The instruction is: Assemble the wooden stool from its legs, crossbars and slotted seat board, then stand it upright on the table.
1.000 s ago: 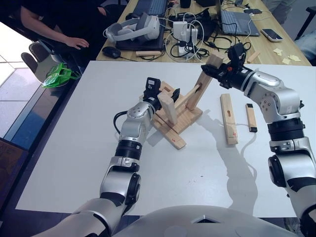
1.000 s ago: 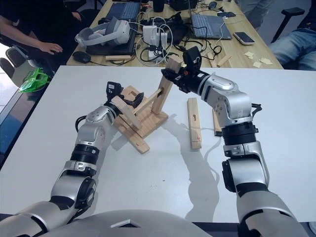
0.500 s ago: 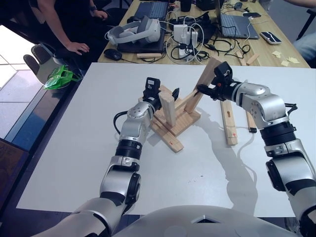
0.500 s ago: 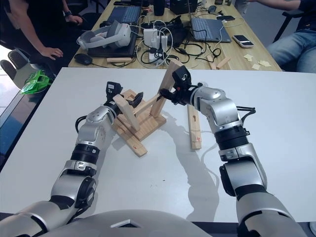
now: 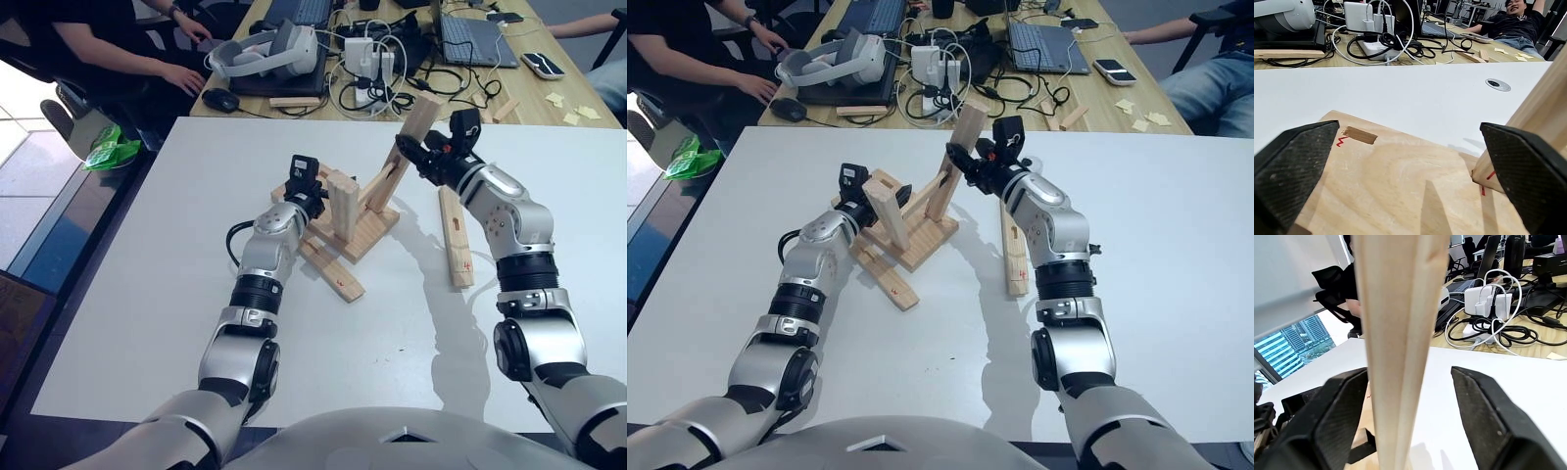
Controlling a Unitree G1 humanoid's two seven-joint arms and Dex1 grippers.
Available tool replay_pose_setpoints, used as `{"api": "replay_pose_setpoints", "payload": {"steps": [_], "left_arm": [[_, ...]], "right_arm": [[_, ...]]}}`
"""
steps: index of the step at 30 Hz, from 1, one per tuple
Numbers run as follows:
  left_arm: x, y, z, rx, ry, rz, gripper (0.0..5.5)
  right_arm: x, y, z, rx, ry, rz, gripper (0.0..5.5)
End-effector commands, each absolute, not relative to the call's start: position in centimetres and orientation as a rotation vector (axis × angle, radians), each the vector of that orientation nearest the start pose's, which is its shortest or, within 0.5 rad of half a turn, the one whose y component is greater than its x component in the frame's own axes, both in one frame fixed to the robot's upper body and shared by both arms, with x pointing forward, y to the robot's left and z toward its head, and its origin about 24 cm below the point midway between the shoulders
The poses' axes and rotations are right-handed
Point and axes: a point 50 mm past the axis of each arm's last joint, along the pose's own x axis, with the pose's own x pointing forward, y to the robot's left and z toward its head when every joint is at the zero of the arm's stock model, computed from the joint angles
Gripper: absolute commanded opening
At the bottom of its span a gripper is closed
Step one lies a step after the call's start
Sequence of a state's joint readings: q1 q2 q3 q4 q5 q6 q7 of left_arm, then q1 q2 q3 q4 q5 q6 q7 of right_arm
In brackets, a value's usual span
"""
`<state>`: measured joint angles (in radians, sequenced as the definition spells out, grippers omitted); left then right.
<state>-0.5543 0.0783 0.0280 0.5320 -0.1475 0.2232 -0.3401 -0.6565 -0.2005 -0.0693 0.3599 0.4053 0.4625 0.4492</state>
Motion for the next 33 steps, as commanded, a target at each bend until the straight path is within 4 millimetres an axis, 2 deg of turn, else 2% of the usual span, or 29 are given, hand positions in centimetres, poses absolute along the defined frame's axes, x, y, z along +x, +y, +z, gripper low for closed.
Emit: {"api": "replay_pose_setpoints", "payload": {"steps": [1,5,10,14,17,22,24,26,27,28,31,33], "left_arm": [[35.0,11.6,6.4,-0.071,0.201,-0.433,5.4],[35.0,11.7,6.4,-0.072,0.203,-0.432,5.4],[35.0,11.6,6.4,-0.07,0.202,-0.433,5.4],[34.9,11.6,6.4,-0.069,0.205,-0.434,5.4],[35.0,11.5,6.4,-0.069,0.207,-0.434,5.4],[35.0,11.5,6.3,-0.07,0.207,-0.434,5.4],[35.0,11.5,6.3,-0.069,0.206,-0.434,5.4],[35.0,11.5,6.3,-0.069,0.204,-0.434,5.4],[35.0,11.4,6.3,-0.068,0.203,-0.434,5.4],[35.1,11.4,6.3,-0.068,0.202,-0.435,5.4],[35.1,11.3,6.4,-0.07,0.195,-0.432,5.4],[35.1,11.4,6.4,-0.07,0.194,-0.431,5.4]], "right_arm": [[36.8,-13.9,14.9,0.273,0.042,0.55,3.04],[37.5,-14.4,15.9,0.235,0.03,0.545,3.04],[36.8,-13.8,14.2,0.137,0.146,0.634,2.37],[36.3,-13.4,13.4,0.102,0.201,0.662,1.62],[36.8,-13.9,15.7,0.177,0.072,0.627,1.62],[37.6,-15.2,22.0,0.234,-0.184,0.573,1.62],[38.0,-15.5,24.4,0.235,-0.238,0.565,1.62],[38.6,-15.6,25.6,0.216,-0.228,0.559,1.62],[39.0,-15.6,25.5,0.202,-0.195,0.553,1.62],[39.4,-15.7,24.5,0.192,-0.125,0.545,1.62],[39.8,-15.8,20.7,0.161,0.051,0.496,1.62],[39.7,-15.9,20.3,0.18,0.049,0.482,1.62]]}}
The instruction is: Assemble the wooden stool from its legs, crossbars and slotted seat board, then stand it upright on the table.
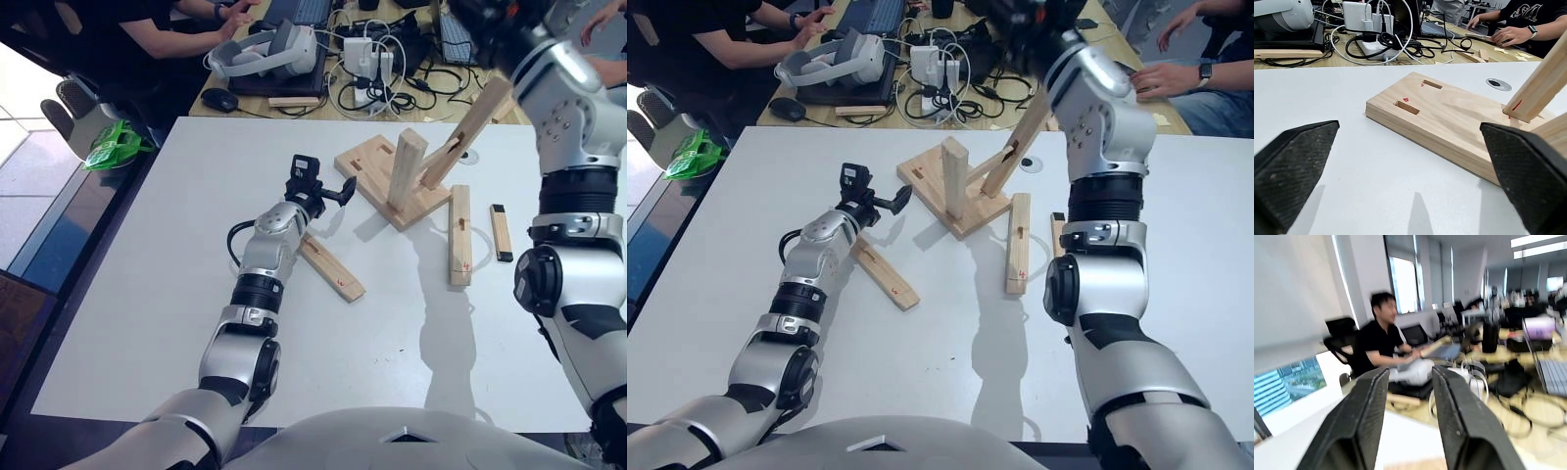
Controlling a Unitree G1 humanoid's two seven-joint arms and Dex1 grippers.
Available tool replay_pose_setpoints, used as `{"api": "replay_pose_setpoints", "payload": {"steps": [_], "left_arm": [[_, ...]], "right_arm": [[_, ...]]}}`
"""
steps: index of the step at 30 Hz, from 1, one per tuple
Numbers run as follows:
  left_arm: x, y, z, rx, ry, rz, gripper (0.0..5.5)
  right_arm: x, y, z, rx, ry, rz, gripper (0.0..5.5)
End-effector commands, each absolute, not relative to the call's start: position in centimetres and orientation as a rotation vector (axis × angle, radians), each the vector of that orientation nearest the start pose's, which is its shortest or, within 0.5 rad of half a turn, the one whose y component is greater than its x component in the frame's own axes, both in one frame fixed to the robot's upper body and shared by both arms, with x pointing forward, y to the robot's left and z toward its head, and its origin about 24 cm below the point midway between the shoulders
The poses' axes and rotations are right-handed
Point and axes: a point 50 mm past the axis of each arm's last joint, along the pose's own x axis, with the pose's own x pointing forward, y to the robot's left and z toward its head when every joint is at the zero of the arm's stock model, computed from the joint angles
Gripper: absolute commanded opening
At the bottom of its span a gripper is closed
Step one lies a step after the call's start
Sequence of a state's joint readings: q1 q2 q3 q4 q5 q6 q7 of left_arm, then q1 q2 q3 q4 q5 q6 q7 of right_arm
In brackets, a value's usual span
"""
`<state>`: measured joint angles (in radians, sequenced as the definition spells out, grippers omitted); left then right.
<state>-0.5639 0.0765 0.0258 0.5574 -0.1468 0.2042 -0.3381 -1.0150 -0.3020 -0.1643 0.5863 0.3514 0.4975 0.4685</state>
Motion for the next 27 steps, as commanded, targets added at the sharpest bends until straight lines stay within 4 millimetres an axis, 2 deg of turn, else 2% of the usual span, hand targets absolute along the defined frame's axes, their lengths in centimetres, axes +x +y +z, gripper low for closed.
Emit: {"api": "replay_pose_setpoints", "payload": {"steps": [1,6,12,15,18,21,24,26,27], "left_arm": [[35.1,11.4,6.4,-0.07,0.195,-0.431,5.4],[35.1,11.4,6.3,-0.067,0.201,-0.436,5.4],[35.2,11.3,6.3,-0.062,0.2,-0.438,5.4],[35.2,11.3,6.4,-0.057,0.197,-0.439,5.4],[35.1,11.4,6.4,-0.052,0.197,-0.443,5.4],[35.1,11.4,6.4,-0.049,0.198,-0.445,5.4],[35.0,11.4,6.3,-0.049,0.202,-0.445,5.4],[35.0,11.4,6.3,-0.05,0.205,-0.446,5.4],[35.0,11.4,6.3,-0.05,0.206,-0.446,5.4]], "right_arm": [[39.6,-15.9,20.7,0.193,0.02,0.486,1.62],[39.5,-15.9,23.9,0.233,-0.192,0.467,1.62],[41.4,-19.8,27.4,0.221,-0.257,0.219,1.62],[42.0,-21.3,27.6,0.229,-0.211,0.127,1.62],[42.5,-21.8,25.9,0.307,-0.103,0.045,1.62],[42.5,-20.5,20.3,0.339,0.159,0.057,1.62],[41.8,-18.8,15.9,0.307,0.354,0.143,1.62],[41.6,-18.4,14.9,0.301,0.388,0.168,1.62],[41.6,-18.5,15.0,0.309,0.378,0.167,1.62]]}}
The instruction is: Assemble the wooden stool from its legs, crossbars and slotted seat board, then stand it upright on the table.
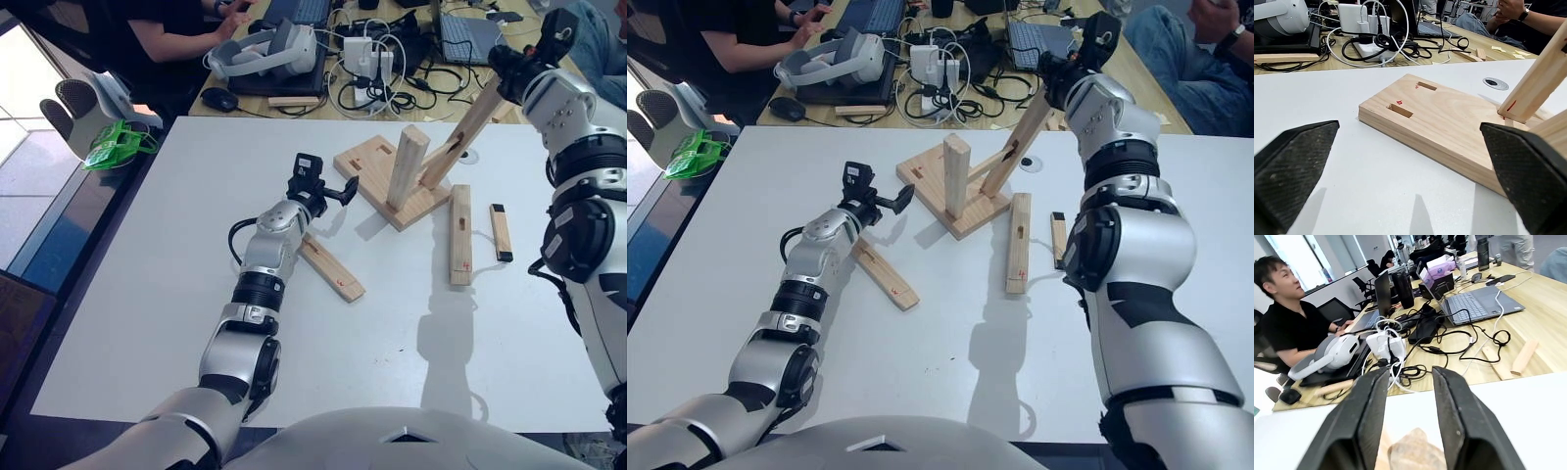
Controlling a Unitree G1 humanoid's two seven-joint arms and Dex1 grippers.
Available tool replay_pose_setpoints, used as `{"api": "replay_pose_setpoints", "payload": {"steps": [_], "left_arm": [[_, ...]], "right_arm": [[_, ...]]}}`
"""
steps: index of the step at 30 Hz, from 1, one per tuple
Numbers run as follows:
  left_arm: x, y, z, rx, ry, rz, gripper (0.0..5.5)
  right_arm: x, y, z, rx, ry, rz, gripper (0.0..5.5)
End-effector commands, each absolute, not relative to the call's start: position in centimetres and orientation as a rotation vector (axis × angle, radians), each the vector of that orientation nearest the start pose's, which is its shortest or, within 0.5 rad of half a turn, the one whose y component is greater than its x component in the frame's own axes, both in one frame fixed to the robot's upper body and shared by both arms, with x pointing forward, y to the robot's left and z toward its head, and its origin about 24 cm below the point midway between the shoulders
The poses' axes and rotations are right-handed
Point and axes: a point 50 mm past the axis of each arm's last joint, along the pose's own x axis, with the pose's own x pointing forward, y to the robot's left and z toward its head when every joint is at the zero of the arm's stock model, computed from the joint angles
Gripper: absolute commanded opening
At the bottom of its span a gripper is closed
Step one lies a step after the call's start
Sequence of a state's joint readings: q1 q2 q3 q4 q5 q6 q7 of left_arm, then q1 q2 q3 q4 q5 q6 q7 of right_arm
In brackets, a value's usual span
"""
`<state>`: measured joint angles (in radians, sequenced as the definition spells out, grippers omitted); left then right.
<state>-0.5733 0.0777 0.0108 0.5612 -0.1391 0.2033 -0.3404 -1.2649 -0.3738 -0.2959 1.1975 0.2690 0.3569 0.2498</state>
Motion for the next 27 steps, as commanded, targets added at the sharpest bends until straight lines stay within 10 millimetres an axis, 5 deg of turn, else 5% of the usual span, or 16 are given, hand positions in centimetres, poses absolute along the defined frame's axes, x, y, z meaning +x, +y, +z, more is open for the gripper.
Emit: {"api": "replay_pose_setpoints", "payload": {"steps": [1,7,13,18,22,27], "left_arm": [[35.0,11.4,6.3,-0.051,0.208,-0.446,5.4],[35.1,11.5,6.1,-0.057,0.216,-0.439,5.4],[35.1,11.7,6.0,-0.063,0.219,-0.427,5.4],[35.2,11.7,6.1,-0.071,0.216,-0.419,5.4],[35.2,11.6,6.0,-0.072,0.216,-0.418,5.4],[35.2,11.6,6.0,-0.076,0.216,-0.412,5.4]], "right_arm": [[41.7,-18.6,15.6,0.328,0.35,0.172,1.62],[41.7,-17.7,18.3,0.413,0.312,0.262,1.62],[40.1,-15.4,18.2,0.487,0.413,0.356,1.62],[38.7,-15.7,18.1,0.478,0.404,0.316,1.62],[39.1,-16.9,21.6,0.274,0.089,0.282,1.62],[39.2,-17.7,23.3,0.048,-0.028,0.308,1.62]]}}
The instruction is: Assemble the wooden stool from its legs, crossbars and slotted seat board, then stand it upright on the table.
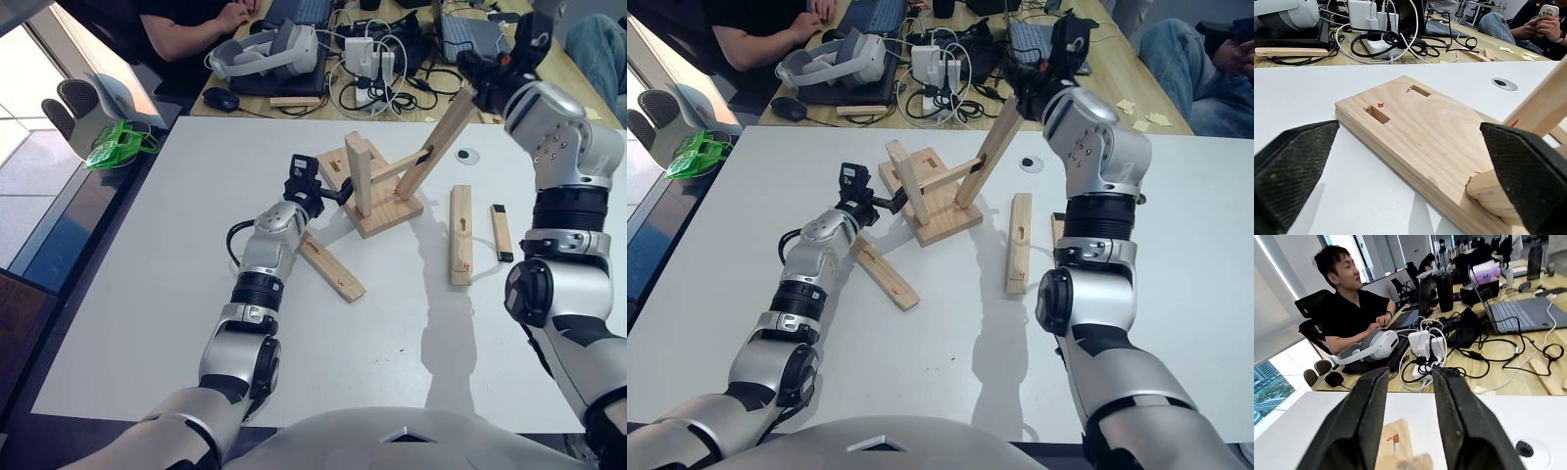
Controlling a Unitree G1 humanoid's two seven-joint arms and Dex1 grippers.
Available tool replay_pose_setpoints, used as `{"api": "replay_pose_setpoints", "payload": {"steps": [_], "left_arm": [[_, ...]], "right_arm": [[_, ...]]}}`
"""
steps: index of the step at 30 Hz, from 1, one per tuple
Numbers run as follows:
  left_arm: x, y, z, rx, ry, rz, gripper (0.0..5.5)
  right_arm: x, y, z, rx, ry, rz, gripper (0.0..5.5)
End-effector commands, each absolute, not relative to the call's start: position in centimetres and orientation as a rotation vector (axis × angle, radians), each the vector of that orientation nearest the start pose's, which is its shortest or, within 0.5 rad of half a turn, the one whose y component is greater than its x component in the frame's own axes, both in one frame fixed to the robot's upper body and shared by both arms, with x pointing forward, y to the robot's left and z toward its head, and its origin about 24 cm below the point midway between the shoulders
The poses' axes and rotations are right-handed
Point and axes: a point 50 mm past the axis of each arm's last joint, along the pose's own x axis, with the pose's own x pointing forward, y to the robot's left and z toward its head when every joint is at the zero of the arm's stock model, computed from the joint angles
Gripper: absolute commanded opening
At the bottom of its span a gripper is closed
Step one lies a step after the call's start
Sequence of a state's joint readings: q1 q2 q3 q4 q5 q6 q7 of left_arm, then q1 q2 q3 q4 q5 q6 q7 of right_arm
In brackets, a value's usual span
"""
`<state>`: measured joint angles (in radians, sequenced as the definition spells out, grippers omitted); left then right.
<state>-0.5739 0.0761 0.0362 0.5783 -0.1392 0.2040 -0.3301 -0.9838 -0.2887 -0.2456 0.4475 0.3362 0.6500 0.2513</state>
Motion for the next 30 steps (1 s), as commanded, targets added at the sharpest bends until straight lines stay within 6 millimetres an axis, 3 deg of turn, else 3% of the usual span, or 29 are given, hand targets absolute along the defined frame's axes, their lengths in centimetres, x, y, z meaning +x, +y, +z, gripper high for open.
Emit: {"api": "replay_pose_setpoints", "payload": {"steps": [1,3,5,7,9,10,11,13,16,18,20,21,23,28,30], "left_arm": [[35.3,11.6,5.9,-0.077,0.216,-0.411,5.4],[35.3,11.6,5.9,-0.079,0.218,-0.409,5.4],[35.3,11.6,5.8,-0.082,0.222,-0.408,5.4],[35.3,11.6,5.8,-0.082,0.223,-0.409,5.4],[35.3,11.6,5.8,-0.081,0.222,-0.409,5.4],[35.3,11.6,5.8,-0.081,0.221,-0.41,5.4],[35.3,11.5,5.8,-0.081,0.219,-0.413,5.4],[35.2,11.4,5.9,-0.079,0.215,-0.42,5.4],[35.0,11.3,6.1,-0.077,0.208,-0.427,5.4],[34.9,11.1,6.2,-0.075,0.203,-0.432,5.4],[34.9,11.1,6.3,-0.075,0.201,-0.43,5.4],[34.9,11.2,6.4,-0.075,0.201,-0.428,5.4],[34.9,11.1,6.4,-0.076,0.201,-0.426,5.4],[35.1,11.4,6.3,-0.08,0.207,-0.415,5.4],[35.1,11.4,6.2,-0.082,0.215,-0.414,5.4]], "right_arm": [[39.1,-17.7,24.2,0.017,-0.09,0.322,1.8],[39.0,-17.9,26.6,0.033,-0.224,0.331,2.19],[38.6,-19.0,31.1,0.094,-0.413,0.316,2.21],[38.4,-20.0,34.3,0.148,-0.513,0.301,2.21],[38.5,-20.6,36.2,0.229,-0.534,0.308,2.21],[38.9,-20.7,36.2,0.297,-0.502,0.314,2.21],[39.4,-20.6,35.4,0.368,-0.443,0.318,2.21],[40.8,-19.7,31.1,0.453,-0.223,0.301,2.21],[41.3,-17.6,21.4,0.498,0.173,0.272,2.21],[40.2,-15.9,14.2,0.466,0.433,0.251,2.21],[38.8,-14.4,10.0,0.45,0.591,0.241,2.21],[38.5,-13.8,9.2,0.453,0.617,0.248,2.21],[38.7,-13.4,10.0,0.465,0.558,0.255,2.21],[40.0,-14.5,14.9,0.48,0.251,0.25,2.21],[40.0,-15.0,18.8,0.499,0.016,0.314,2.21]]}}
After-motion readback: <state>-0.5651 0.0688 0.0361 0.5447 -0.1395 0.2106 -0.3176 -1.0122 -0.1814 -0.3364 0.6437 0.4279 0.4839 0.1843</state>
